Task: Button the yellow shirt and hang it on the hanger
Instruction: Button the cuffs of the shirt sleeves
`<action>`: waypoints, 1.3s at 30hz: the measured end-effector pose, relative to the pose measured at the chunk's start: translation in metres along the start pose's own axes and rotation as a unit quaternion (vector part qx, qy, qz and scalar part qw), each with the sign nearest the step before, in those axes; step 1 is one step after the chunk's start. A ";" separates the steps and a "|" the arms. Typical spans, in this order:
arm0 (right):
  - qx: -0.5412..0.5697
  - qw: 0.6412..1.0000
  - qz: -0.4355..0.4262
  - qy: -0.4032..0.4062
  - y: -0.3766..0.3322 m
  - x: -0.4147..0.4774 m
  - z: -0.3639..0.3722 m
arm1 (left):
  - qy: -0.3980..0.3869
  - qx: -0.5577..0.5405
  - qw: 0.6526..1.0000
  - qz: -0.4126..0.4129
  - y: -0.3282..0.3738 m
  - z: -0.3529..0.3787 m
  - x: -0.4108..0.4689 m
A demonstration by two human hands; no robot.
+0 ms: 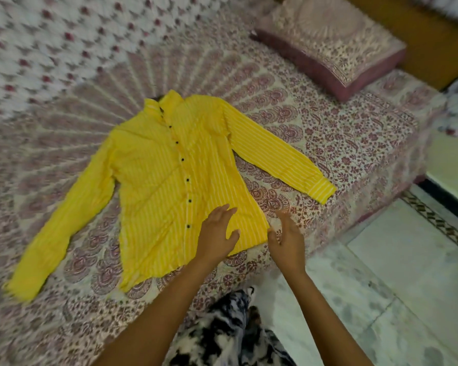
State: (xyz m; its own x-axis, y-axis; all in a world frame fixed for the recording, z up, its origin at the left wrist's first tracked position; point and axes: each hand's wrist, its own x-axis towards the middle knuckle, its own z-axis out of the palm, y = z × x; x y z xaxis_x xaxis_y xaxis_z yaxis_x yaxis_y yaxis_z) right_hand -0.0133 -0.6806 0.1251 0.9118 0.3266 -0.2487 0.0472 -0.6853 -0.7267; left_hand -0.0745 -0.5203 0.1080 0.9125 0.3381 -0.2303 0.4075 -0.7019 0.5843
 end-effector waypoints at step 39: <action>0.014 0.988 -0.073 -0.135 -0.208 -0.073 0.376 | 0.006 0.111 0.951 -0.290 -0.433 -0.173 -0.104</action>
State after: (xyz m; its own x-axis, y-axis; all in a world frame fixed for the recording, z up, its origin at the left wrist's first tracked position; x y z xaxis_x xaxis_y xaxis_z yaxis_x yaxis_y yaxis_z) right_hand -0.2434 -0.3171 0.0533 0.7544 0.5844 -0.2989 0.1557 -0.6017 -0.7834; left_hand -0.3516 -0.1434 0.0134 0.5323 0.7147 -0.4538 0.8405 -0.5102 0.1824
